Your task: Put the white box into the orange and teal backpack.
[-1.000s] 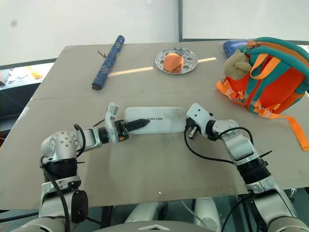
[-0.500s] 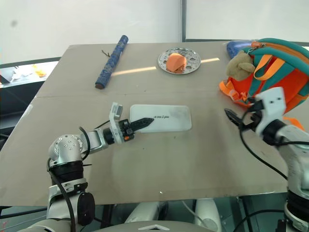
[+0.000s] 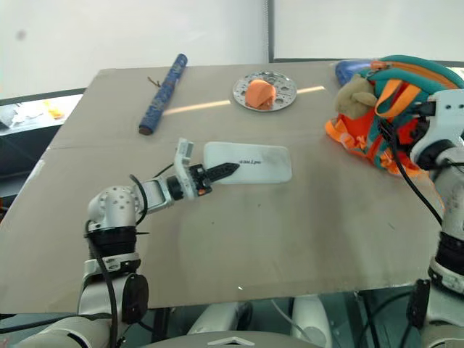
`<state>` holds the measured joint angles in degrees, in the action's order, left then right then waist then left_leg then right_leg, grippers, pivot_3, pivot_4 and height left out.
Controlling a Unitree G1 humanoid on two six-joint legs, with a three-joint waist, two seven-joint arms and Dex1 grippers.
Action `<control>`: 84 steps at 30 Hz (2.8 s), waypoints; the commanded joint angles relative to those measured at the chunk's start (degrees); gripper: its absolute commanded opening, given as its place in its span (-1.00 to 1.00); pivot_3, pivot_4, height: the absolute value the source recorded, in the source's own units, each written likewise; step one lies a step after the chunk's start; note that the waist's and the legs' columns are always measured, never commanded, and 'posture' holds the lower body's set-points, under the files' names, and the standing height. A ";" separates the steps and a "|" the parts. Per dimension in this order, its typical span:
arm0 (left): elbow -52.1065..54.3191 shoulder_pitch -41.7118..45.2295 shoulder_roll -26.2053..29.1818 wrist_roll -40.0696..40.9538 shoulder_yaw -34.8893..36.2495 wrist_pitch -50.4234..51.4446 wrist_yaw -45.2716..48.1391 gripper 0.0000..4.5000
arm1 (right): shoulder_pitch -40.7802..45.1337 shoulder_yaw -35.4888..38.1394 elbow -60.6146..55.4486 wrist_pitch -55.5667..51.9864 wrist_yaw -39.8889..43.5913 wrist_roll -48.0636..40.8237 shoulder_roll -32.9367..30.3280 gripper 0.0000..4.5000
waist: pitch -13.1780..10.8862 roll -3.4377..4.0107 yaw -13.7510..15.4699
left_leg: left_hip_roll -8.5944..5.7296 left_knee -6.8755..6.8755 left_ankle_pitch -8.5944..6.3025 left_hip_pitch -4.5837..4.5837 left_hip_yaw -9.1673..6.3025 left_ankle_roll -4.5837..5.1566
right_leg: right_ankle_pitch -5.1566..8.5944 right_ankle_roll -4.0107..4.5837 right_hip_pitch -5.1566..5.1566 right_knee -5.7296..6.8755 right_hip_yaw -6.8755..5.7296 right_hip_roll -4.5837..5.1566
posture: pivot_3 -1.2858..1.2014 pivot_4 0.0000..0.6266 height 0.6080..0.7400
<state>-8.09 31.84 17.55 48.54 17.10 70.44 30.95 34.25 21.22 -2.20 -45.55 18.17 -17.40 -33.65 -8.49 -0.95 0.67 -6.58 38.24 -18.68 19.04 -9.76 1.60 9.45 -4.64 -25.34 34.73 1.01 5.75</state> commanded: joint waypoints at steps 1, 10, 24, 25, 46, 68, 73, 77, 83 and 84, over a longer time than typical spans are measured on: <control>1.75 -0.65 0.99 -0.38 1.09 -1.59 -1.23 -0.48 | 6.13 -3.27 8.92 10.41 0.69 3.58 -0.72 0.64 | 0.00 0.00 -0.21 | -0.01 0.00 0.00 0.13 0.03 0.00 | 0.00 0.00 -0.11 -0.02 0.03 0.00 | 0.03 -0.52 0.89; 5.25 -4.18 -0.49 0.43 5.92 -9.23 -4.01 -0.48 | 9.00 -10.56 12.96 27.43 10.38 5.52 -0.53 -0.98 | 0.00 0.02 -1.77 | -0.03 0.10 0.01 0.65 -0.10 0.01 | -0.07 0.03 -0.46 -0.18 -0.12 0.03 | 0.03 -0.52 0.89; 9.05 -2.52 2.05 5.83 13.83 -24.50 -2.99 -0.48 | 14.83 -16.54 -2.34 25.82 27.72 -8.66 4.54 -0.98 | -0.06 0.06 -2.58 | 0.29 0.10 0.07 1.00 -0.15 -0.10 | -0.34 0.19 -0.67 -0.70 -0.26 -0.25 | 0.03 -0.52 0.89; 10.07 -2.83 3.61 6.60 14.45 -24.49 -2.21 -0.48 | 13.57 -17.49 -6.24 23.80 29.16 -10.56 4.39 -0.98 | -0.07 0.07 -2.80 | 0.32 0.11 0.07 1.10 -0.15 -0.10 | -0.34 0.19 -0.79 -0.72 -0.27 -0.26 | 0.03 -0.52 0.89; 23.47 -14.23 20.23 24.16 18.45 -20.67 9.50 -0.48 | 2.49 -23.32 -11.27 15.29 26.91 -7.22 1.57 -0.98 | -0.08 0.10 -1.71 | 0.69 0.16 0.11 0.71 0.01 -0.19 | -0.80 0.60 -0.46 -0.68 -0.95 -0.44 | 0.03 -0.52 0.89; 24.28 -15.45 23.51 3.42 5.33 -39.99 24.85 -0.48 | 2.50 -22.78 -10.47 16.40 33.37 -8.59 -0.50 -0.98 | -0.08 0.11 -1.13 | 0.72 0.11 0.10 0.76 0.03 -0.21 | -0.86 0.69 -0.47 -0.83 -0.99 -0.45 | 0.03 -0.52 0.89; 19.13 -12.27 25.40 -5.23 1.82 -49.02 30.75 -0.48 | 1.19 -22.18 -12.45 15.46 35.11 -10.52 -1.72 -0.98 | -0.08 0.11 -1.03 | 0.72 0.12 0.10 0.76 0.02 -0.21 | -0.86 0.69 -0.46 -0.82 -1.01 -0.45 | 0.03 -0.52 0.89; 14.12 -9.12 26.86 -10.61 -0.92 -56.21 36.23 -0.48 | 1.09 -21.97 -13.97 14.23 36.18 -12.15 -2.94 -0.98 | -0.08 0.11 -0.93 | 0.72 0.12 0.10 0.76 0.01 -0.21 | -0.86 0.68 -0.46 -0.83 -1.01 -0.45 | 0.03 -0.52 0.89; 4.28 -0.70 28.87 -16.80 -4.46 -65.71 43.49 -0.48 | 1.16 -21.63 -15.43 12.94 38.30 -14.89 -4.68 -0.98 | -0.08 0.11 -0.75 | 0.72 0.13 0.10 0.80 0.00 -0.21 | -0.86 0.68 -0.46 -0.85 -1.09 -0.45 | 0.03 -0.52 0.89; 2.70 1.05 28.86 -17.18 -4.84 -66.55 44.11 -0.48 | 1.03 -21.60 -15.81 12.74 38.73 -15.42 -4.90 -0.98 | -0.08 0.11 -0.79 | 0.71 0.12 0.10 0.80 -0.01 -0.21 | -0.86 0.68 -0.46 -0.85 -1.08 -0.44 | 0.03 -0.52 0.89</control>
<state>-3.56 30.87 45.66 33.36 12.94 6.54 73.30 34.62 -3.03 -14.80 -33.28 55.56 -30.35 -37.96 -8.57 -0.84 -0.12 -5.87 38.36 -18.59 19.84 -9.78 1.39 8.59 -3.96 -25.81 33.87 -0.08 5.31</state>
